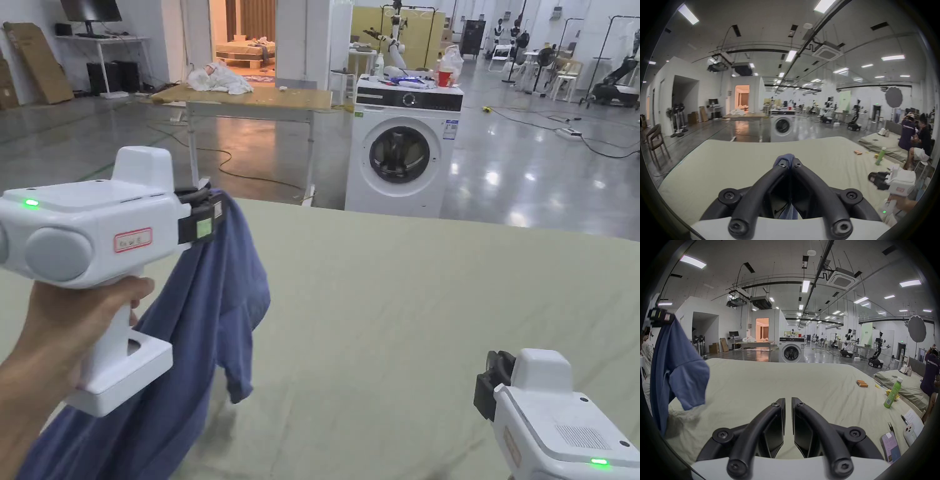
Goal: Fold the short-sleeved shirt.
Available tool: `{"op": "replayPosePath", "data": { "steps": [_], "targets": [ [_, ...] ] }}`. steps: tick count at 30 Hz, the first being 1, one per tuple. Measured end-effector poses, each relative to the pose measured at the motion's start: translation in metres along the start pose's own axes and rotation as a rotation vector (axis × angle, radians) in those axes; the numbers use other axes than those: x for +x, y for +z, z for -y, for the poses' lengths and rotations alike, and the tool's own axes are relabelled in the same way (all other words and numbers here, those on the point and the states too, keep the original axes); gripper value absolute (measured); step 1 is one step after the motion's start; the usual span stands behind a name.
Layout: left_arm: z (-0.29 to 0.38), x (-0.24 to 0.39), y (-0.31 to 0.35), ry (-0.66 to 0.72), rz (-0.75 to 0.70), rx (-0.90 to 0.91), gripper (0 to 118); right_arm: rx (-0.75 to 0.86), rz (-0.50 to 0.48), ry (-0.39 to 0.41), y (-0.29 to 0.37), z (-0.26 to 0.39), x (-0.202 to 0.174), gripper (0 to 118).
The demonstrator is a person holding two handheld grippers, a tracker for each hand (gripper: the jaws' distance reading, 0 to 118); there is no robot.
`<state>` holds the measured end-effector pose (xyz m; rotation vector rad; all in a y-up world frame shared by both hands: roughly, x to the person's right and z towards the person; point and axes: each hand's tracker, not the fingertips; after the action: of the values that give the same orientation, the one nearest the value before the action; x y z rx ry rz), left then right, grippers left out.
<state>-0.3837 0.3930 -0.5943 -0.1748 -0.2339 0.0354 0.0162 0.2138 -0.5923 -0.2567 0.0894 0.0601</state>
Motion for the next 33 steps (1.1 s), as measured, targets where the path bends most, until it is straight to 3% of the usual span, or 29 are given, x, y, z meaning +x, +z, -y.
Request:
{"op": "replayPosePath", "data": {
  "steps": [9,19,22,25,27,33],
  "targets": [
    [0.002,0.131,-0.071,0.008,0.289,0.001,0,0.033,0.088,-0.040,0.027,-0.003,0.046,7],
    [0.123,0.205,-0.136,0.056,0.412,-0.284,2,-0.001,0.177,-0.067,0.045,0.015,0.089,7],
    [0.147,0.203,-0.134,0.068,0.402,-0.314,25,-0.012,0.182,-0.067,0.046,0.019,0.091,7],
    [0.151,0.188,-0.126,0.119,0.375,-0.306,74,-0.016,0.171,-0.065,0.043,0.019,0.088,7],
    [0.147,0.173,-0.116,0.142,0.348,-0.245,80,-0.012,0.160,-0.060,0.041,0.016,0.082,7],
    [0.128,0.118,-0.076,0.090,0.108,-0.070,78,0.044,0.108,-0.045,0.039,-0.004,0.056,7]
  ]
}}
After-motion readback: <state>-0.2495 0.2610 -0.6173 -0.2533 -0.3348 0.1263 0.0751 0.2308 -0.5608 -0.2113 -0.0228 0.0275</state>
